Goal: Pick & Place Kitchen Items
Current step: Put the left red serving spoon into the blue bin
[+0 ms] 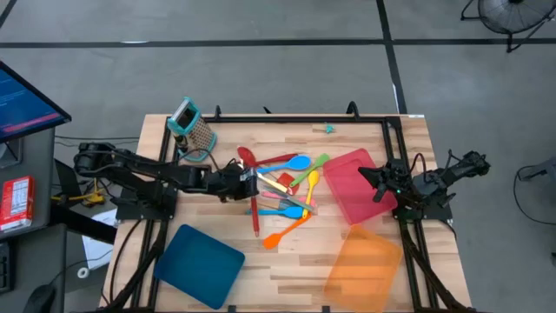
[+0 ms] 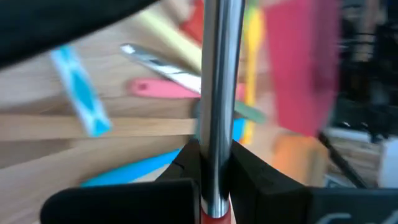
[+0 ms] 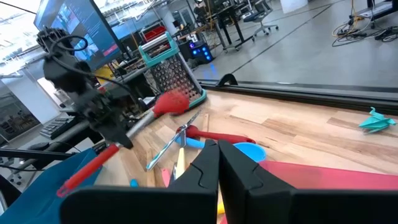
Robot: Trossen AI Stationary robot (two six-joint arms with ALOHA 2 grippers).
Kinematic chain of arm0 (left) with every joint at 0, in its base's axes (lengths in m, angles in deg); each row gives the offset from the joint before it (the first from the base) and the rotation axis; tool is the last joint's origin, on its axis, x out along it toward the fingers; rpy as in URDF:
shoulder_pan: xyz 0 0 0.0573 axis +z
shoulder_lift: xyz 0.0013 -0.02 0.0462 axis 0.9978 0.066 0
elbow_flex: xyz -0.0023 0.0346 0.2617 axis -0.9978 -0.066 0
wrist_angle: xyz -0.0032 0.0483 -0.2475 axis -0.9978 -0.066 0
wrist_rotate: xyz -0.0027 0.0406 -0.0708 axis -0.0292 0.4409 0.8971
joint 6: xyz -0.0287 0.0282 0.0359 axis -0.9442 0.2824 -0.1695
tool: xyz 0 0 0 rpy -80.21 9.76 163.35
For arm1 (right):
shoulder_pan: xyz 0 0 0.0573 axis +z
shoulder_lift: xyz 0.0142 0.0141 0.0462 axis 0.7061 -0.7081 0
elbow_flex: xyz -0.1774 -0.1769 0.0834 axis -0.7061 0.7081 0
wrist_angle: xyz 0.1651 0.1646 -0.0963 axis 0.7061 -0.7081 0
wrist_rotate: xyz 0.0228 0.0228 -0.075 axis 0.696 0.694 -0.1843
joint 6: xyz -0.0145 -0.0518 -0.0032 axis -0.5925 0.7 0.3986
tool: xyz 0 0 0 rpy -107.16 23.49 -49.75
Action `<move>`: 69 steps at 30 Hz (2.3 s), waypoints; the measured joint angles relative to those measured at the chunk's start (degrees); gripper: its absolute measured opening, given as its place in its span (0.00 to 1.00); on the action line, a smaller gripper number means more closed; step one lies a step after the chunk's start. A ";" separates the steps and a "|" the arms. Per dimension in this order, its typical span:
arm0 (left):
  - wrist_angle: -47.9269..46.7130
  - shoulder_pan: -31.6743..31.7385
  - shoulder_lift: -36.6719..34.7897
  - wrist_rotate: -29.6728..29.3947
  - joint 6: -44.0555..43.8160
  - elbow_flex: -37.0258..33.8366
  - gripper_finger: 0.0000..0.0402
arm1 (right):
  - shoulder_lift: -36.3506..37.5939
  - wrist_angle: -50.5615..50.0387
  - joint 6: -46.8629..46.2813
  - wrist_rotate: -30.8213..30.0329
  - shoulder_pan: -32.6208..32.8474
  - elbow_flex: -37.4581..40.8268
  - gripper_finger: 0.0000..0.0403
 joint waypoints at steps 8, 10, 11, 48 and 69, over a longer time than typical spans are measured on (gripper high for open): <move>3.57 -0.05 -10.17 -1.10 7.91 0.02 0.06 | 0.00 0.06 0.01 0.00 0.00 0.00 0.00; 5.15 -0.54 -12.96 -0.76 10.89 0.02 0.06 | 0.00 0.04 0.00 0.00 0.00 0.00 0.00; 5.81 -0.81 -14.34 -0.49 12.13 0.02 0.06 | 0.00 0.08 0.00 0.00 0.00 0.00 0.00; 45.92 -14.26 -25.28 8.85 12.23 0.09 0.06 | 0.00 0.28 -6.77 0.02 0.00 0.00 0.00; 0.11 -21.46 -25.25 28.01 13.31 3.75 0.05 | 0.00 0.28 -6.97 0.04 -0.02 0.00 0.00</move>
